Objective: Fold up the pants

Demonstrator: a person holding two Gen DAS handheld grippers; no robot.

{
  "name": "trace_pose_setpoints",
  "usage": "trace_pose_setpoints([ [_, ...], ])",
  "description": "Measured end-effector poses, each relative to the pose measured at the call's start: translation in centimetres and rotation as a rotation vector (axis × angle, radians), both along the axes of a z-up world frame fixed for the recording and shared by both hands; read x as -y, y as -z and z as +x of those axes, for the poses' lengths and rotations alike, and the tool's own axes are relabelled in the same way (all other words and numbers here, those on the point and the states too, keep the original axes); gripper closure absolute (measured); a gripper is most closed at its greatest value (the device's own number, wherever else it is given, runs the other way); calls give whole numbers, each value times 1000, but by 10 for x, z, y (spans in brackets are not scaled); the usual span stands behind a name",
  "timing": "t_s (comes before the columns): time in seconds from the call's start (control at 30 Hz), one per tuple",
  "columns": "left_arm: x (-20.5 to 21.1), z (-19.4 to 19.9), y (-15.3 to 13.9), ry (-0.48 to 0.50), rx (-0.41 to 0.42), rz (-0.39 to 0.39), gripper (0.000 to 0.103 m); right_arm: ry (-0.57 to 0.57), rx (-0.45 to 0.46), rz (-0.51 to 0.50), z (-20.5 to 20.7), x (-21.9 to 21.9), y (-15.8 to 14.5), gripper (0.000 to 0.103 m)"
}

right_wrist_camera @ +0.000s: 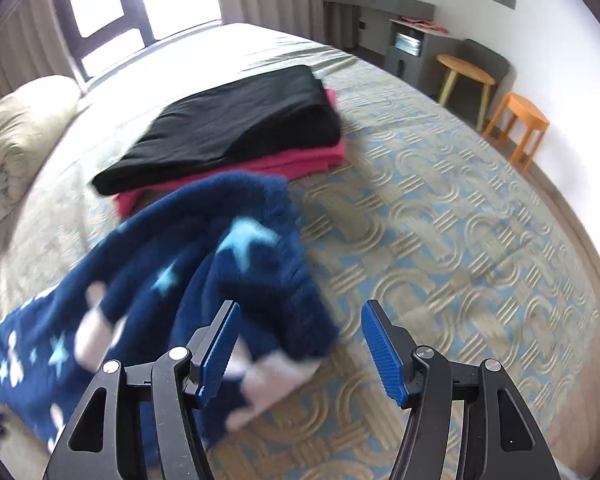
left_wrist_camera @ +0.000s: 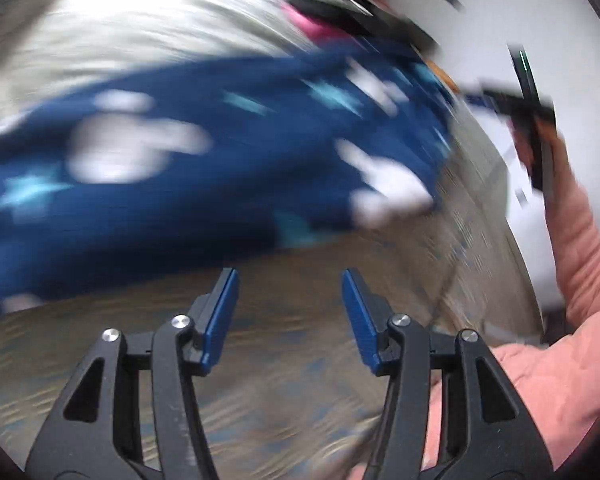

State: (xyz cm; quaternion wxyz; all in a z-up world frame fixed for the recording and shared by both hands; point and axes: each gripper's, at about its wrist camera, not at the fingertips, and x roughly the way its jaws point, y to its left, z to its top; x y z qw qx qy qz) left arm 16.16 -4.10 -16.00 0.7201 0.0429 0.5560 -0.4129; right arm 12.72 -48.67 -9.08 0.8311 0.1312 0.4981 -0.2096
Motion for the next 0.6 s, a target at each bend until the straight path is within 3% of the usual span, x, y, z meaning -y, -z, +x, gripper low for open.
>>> trace_pose_setpoints([
  [0.07, 38, -7, 15, 45, -46, -22, 48, -89, 6, 24, 3, -22, 0, 39],
  [0.17, 71, -1, 22, 39, -71, -76, 48, -212, 17, 73, 18, -62, 1, 39],
  [0.3, 98, 9, 7, 34, -13, -76, 48, -304, 21, 76, 34, -99, 5, 39],
  [0.43, 104, 33, -17, 17, 33, -105, 48, -321, 45, 105, 33, -100, 11, 39],
  [0.6, 114, 57, -13, 1, -23, -123, 47, -227, 46, 153, 16, -74, 22, 39],
])
